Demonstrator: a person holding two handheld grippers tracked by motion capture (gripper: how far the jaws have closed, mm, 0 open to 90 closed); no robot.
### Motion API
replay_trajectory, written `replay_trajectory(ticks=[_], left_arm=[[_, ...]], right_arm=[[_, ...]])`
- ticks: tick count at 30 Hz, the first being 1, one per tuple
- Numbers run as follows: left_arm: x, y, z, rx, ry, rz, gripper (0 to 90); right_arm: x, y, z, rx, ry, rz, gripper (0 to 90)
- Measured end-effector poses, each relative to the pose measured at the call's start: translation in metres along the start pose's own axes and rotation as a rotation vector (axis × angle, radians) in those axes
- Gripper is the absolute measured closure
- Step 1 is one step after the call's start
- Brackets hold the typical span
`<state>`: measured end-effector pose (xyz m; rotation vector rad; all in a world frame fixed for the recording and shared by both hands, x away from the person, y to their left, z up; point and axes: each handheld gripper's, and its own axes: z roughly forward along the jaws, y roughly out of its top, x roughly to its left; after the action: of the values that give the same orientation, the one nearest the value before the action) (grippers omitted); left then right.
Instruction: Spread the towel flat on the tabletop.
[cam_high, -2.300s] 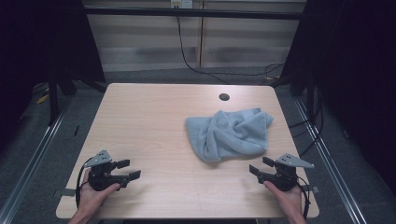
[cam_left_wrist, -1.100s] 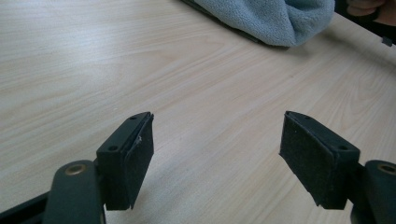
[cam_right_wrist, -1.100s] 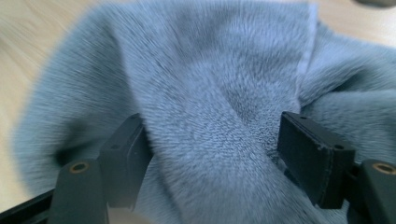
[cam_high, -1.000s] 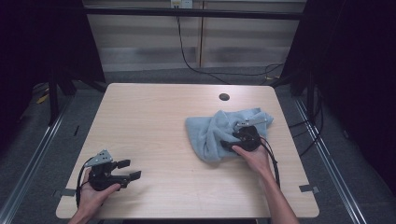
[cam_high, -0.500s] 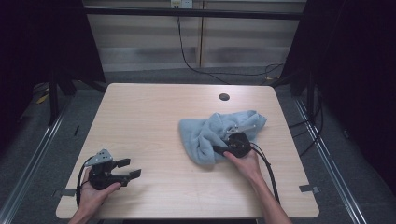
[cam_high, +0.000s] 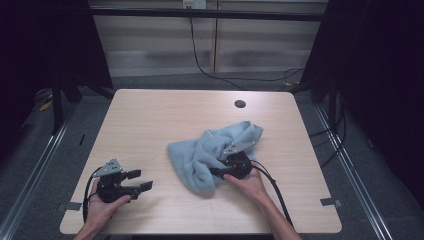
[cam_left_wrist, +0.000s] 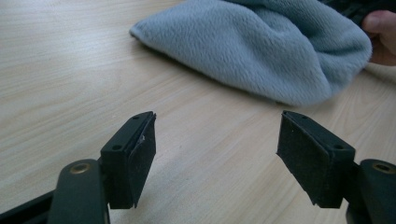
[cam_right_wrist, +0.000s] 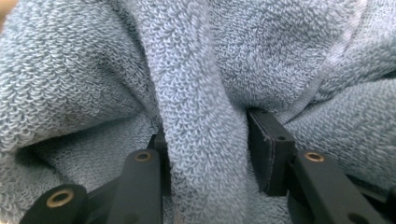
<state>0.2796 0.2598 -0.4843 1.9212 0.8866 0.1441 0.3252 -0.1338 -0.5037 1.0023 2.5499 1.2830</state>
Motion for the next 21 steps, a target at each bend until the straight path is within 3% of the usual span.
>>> replay_trajectory(ticks=[6, 10, 13, 19, 20, 21], left_arm=[[0.001, 0.004, -0.007, -0.030, 0.005, 0.002, 27.5], [0.009, 0.008, -0.016, -0.084, 0.028, -0.073, 29.2], [0.013, 0.010, -0.018, -0.095, 0.040, -0.094, 29.2], [0.007, 0.019, -0.015, -0.073, 0.041, -0.051, 29.2], [0.004, 0.025, -0.012, -0.062, 0.014, -0.034, 29.2], [0.004, 0.025, -0.012, -0.062, 0.014, -0.034, 29.4]], right_arm=[[0.026, 0.005, 0.013, 0.012, 0.069, -0.043, 58.5], [0.048, 0.009, 0.025, 0.013, 0.136, -0.078, 56.9], [0.062, 0.013, 0.031, 0.027, 0.173, -0.102, 53.4], [0.071, 0.017, 0.029, 0.036, 0.186, -0.088, 40.9], [0.070, 0.019, 0.019, 0.030, 0.172, -0.083, 37.1], [0.070, 0.019, 0.019, 0.030, 0.172, -0.083, 37.1]])
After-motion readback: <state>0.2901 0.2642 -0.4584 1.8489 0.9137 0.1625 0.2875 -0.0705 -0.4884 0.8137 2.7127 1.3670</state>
